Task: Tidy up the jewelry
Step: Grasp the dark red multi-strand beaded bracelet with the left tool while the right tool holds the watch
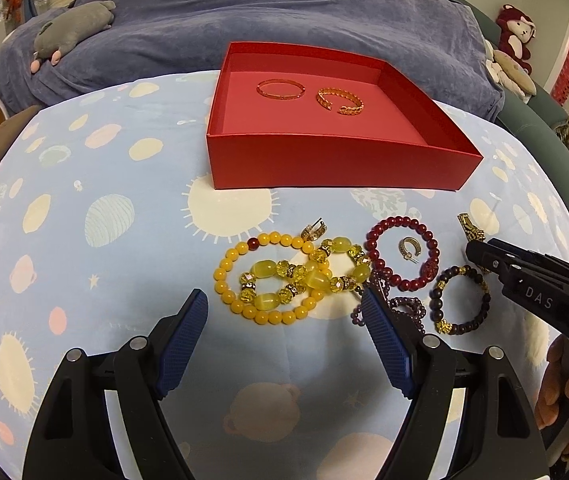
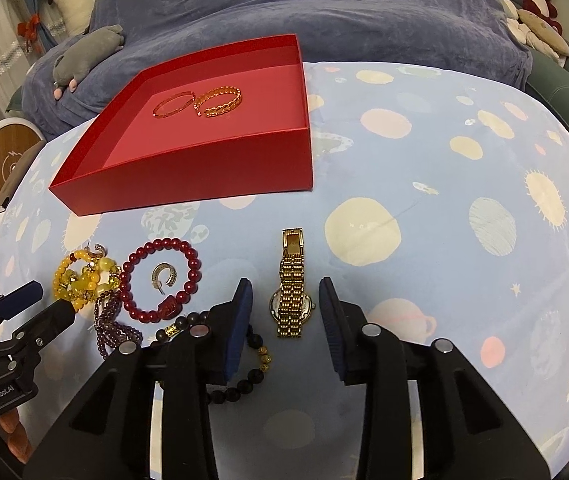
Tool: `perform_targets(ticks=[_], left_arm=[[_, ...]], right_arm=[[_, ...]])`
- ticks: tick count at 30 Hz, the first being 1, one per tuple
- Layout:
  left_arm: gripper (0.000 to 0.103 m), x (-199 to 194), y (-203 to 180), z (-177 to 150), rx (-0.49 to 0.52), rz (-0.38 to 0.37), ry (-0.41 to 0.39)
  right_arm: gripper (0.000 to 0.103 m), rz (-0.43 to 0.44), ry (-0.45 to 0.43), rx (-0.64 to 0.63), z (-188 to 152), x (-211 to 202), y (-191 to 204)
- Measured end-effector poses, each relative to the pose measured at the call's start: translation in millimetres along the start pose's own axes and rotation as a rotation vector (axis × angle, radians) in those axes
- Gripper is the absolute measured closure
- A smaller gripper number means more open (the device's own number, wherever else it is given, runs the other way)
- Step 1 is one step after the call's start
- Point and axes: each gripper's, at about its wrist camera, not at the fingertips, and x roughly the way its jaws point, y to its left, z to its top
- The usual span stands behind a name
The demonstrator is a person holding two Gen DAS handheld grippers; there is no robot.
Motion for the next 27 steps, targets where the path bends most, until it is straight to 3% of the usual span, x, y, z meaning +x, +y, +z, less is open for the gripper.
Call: perform_targets(ticks=[4,7,8,15,21,27], left_arm=[[0.028,-0.7,-1.9,-3.9,0.009,-0.009,0.002],[0.028,-2.8,-6.5,-6.2,0.017,-0.027,0.003],[0.028,-3.2,-8.9,-6.9,0.018,-0.033,0.005],[0.030,2.6,-31.5,-12.7,0.036,-0.080,0.026],[0.044,11.7,-50.4,-11.4,0.064,-0.077,0.021],[0.071,13.8,-55.9,-9.3,0.059,-0.102,0.017]], right_arm=[[0.082,-0.041,-0.011,-0.039,2.1,3.4,6.0],[0.085,-0.034,-0.011,-0.020,0.9,0.2,3.0],[0.092,-0.035,-0.017,-0.019,0.2,-2.4,2.5],[0.092,-0.010,-0.022,-0.006,-4.1,-13.7,-2.1],[0.092,0.006,-0.007,-0.013,-11.5,-15.5,-2.7],[0.092,0.017,0.003,-0.011,-15.8,-16.4,-6.4]])
